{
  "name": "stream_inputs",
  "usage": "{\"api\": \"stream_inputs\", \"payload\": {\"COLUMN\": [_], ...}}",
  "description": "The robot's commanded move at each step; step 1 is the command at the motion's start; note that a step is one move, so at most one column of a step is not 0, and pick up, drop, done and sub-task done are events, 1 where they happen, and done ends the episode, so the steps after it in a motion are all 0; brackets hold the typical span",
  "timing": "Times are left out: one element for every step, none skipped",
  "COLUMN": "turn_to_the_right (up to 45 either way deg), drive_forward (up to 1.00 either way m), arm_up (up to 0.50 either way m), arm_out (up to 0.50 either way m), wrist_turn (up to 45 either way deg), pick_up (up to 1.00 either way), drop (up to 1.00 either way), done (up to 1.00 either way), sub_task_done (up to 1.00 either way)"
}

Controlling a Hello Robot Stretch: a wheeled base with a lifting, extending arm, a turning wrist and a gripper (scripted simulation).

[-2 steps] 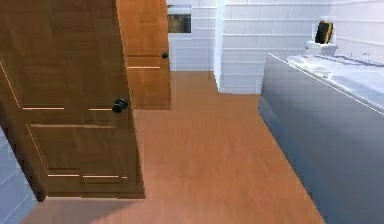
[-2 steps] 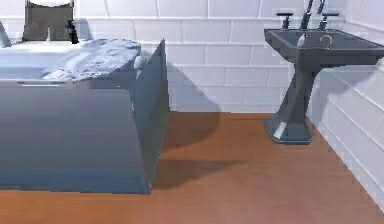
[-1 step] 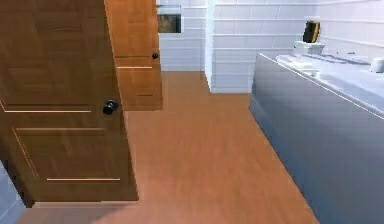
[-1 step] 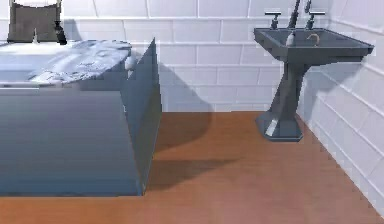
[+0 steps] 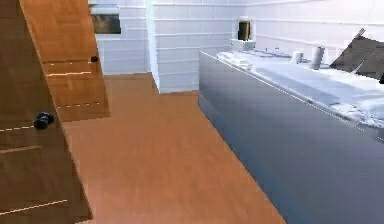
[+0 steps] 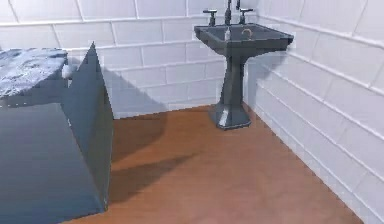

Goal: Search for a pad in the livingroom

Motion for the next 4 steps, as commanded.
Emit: {"api": "stream_inputs", "payload": {"turn_to_the_right": [0.0, 0.0, -12.0, 0.0], "drive_forward": [1.0, 0.05, 0.0, 0.45], "arm_up": [0.0, 0.0, 0.0, 0.0], "arm_out": [0.0, 0.0, 0.0, 0.0], "wrist_turn": [0.0, 0.0, 0.0, 0.0], "pick_up": [0.0, 0.0, 0.0, 0.0], "drop": [0.0, 0.0, 0.0, 0.0], "done": [0.0, 0.0, 0.0, 0.0], "sub_task_done": [0.0, 0.0, 0.0, 0.0]}}
